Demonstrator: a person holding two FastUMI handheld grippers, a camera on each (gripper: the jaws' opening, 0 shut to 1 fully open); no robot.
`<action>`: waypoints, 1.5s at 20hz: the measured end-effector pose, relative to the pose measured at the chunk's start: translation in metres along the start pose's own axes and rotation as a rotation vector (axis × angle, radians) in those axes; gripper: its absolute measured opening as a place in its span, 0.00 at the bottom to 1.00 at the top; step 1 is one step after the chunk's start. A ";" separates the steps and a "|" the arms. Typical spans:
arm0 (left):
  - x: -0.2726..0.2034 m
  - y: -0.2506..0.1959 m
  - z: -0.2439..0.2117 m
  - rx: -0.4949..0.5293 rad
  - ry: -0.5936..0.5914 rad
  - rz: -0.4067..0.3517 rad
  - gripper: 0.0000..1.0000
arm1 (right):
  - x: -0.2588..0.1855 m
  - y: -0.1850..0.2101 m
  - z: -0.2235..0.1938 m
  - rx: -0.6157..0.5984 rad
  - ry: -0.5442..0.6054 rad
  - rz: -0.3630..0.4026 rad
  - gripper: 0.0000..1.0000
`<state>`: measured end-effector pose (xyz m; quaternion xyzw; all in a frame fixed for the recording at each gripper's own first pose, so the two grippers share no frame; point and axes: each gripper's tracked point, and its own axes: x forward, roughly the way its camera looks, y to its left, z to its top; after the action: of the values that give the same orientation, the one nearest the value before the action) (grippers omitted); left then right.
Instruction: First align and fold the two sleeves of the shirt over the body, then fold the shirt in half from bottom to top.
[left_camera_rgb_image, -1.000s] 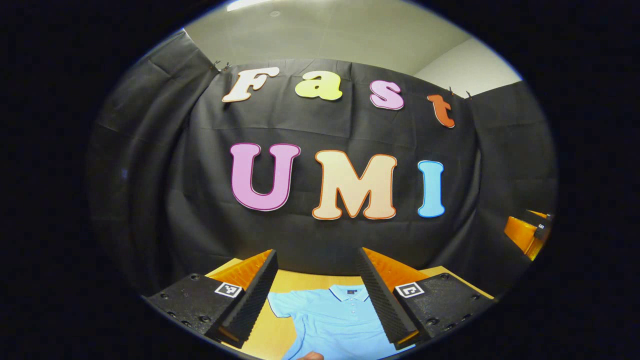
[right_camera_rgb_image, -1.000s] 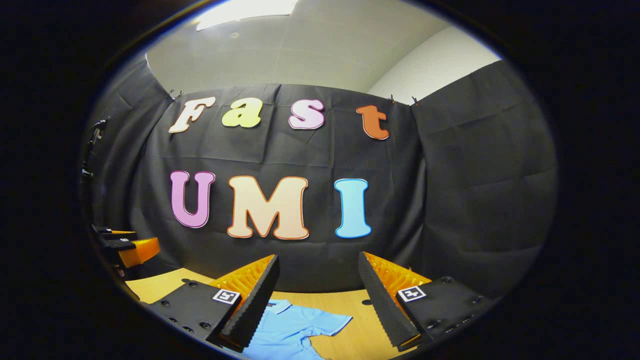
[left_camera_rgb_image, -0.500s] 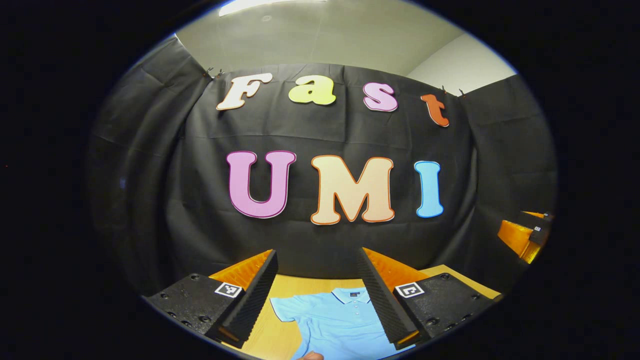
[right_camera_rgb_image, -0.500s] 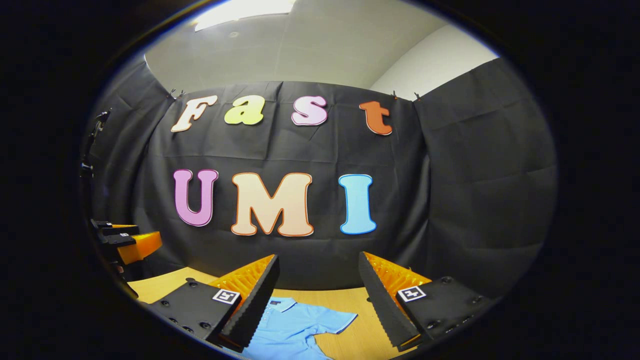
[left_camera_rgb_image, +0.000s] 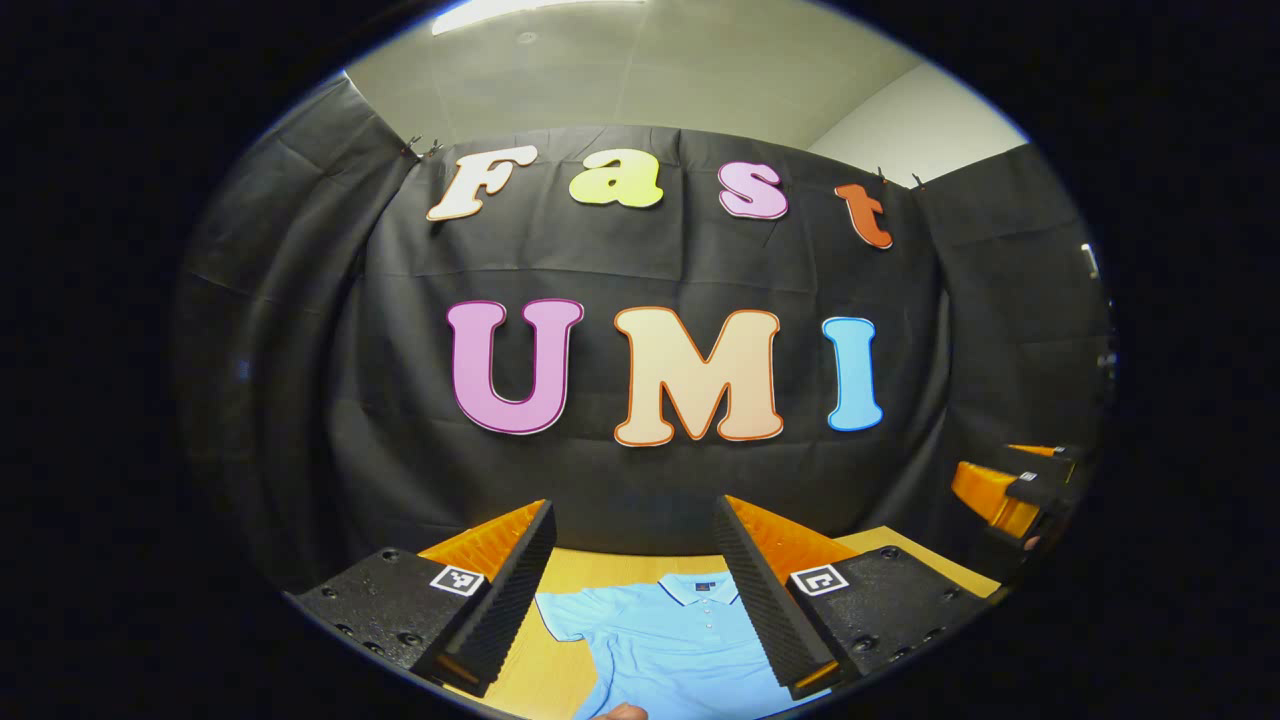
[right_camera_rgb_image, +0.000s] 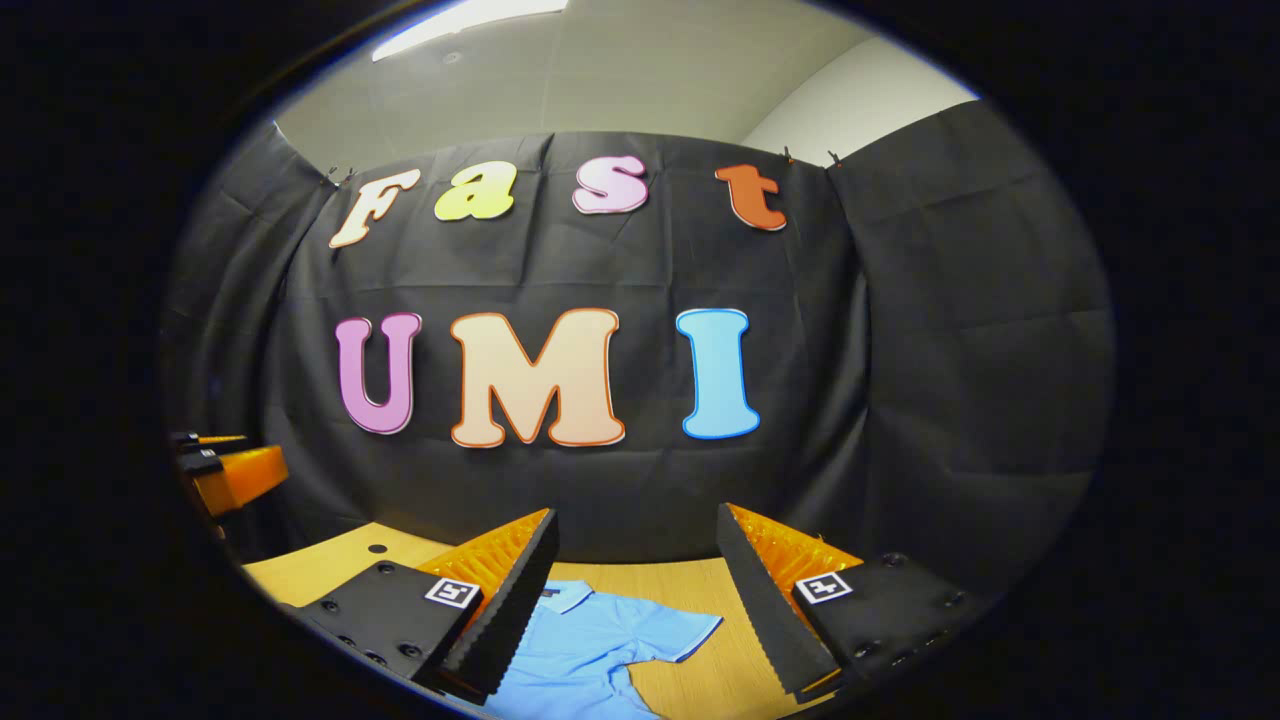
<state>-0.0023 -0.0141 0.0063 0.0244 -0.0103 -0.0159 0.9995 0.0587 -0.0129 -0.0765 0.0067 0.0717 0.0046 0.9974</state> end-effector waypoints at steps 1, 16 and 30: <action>0.005 -0.004 0.002 -0.004 -0.006 -0.013 0.94 | 0.010 -0.006 -0.015 -0.010 0.030 -0.020 1.00; 0.045 0.053 -0.029 0.019 0.085 0.041 0.95 | 0.127 -0.041 -0.199 -0.058 0.409 -0.151 1.00; 0.065 0.091 -0.055 0.050 0.157 0.101 0.94 | 0.159 -0.069 -0.346 0.025 0.734 -0.273 0.99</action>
<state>0.0668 0.0769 -0.0428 0.0499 0.0664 0.0366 0.9959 0.1670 -0.0757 -0.4421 0.0072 0.4239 -0.1267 0.8968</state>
